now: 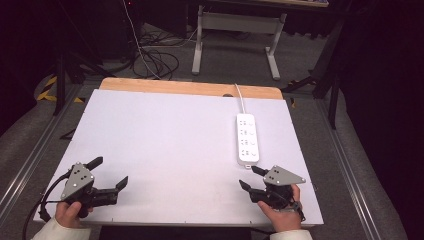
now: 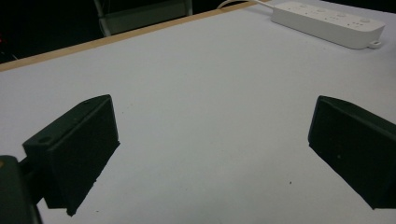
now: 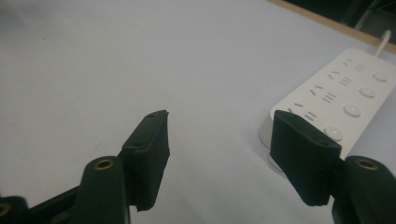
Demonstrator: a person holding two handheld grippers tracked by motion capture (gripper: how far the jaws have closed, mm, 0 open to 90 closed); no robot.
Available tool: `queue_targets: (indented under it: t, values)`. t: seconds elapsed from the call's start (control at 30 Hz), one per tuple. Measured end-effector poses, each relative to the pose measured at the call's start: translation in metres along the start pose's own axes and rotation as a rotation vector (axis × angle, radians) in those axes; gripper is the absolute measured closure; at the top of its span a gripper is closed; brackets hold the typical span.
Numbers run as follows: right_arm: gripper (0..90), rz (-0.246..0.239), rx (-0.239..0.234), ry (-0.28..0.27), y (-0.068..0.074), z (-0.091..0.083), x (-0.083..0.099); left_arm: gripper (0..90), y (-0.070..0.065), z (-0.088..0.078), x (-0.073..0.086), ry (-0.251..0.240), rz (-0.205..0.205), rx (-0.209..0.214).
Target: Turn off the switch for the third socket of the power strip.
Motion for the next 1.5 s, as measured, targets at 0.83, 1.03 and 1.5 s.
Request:
queue_targets:
  t: [0.83,1.03,1.5]
  values:
    - [41.2,-0.002,-0.004,0.015,-0.015,-0.005,-0.049,2.2,0.000,0.000,0.001,0.007,0.008,-0.007]
    - [43.0,0.007,0.011,0.019,-0.024,-0.004,-0.058,2.2,0.000,0.000,0.001,0.011,0.013,-0.004]
    - [50.6,0.029,0.099,0.059,-0.050,0.004,-0.068,2.3,-0.001,0.002,0.002,0.019,0.015,-0.002]
Point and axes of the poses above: each handheld gripper's, and its own axes: z roughly forward along the jaws, x roughly out of its underside, y roughly to its left, the point moved 9 cm from there along z, roughly forward along the jaws, and after that the axes turned 15 degrees about z, right-handed, at the moved point
